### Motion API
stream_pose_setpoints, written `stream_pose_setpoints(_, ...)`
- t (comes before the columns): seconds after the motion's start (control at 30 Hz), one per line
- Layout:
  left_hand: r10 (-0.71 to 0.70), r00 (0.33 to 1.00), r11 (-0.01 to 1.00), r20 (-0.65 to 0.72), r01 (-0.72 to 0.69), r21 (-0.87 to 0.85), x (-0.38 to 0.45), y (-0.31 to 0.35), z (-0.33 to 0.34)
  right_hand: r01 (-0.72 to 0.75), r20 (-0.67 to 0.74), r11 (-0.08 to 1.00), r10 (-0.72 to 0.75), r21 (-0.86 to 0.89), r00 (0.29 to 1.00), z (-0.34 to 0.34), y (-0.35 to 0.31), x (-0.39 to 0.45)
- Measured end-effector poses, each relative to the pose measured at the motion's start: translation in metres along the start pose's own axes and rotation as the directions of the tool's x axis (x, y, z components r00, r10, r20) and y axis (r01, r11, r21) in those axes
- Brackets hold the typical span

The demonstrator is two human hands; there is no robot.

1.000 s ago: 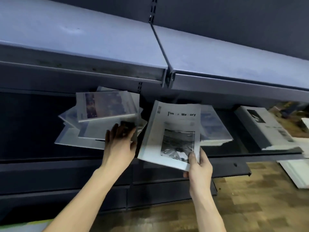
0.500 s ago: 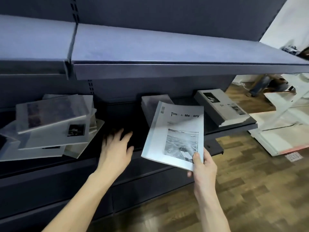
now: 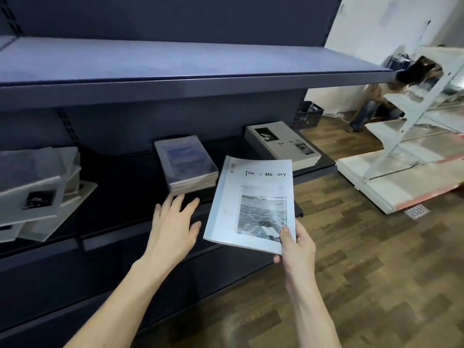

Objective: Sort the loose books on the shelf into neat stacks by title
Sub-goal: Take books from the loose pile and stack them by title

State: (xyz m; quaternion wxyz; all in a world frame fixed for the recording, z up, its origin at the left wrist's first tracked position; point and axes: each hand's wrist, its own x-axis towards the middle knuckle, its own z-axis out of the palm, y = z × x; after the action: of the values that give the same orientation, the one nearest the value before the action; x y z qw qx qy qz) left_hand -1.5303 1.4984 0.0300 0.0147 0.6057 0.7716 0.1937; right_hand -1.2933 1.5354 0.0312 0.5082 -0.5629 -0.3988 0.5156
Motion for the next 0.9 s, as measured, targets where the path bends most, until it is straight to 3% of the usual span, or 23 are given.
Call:
stream_pose_setpoints(0.47, 0.070, 0.994, 0.997, 0.078, -0.067, -0.040, 0.060, 0.081, 0.039, -0.024, -0.077, 1.000, 0.025, 0.013, 0.997, -0.057, -0.009, 0.068)
stream_pose_setpoints(0.9, 0.026, 0.974, 0.984, 0.223, 0.014, -0.179, 0.172, 0.125, 0.096, -0.051, -0.119, 0.995, 0.041, -0.088, 0.992, -0.062, -0.030, 0.192)
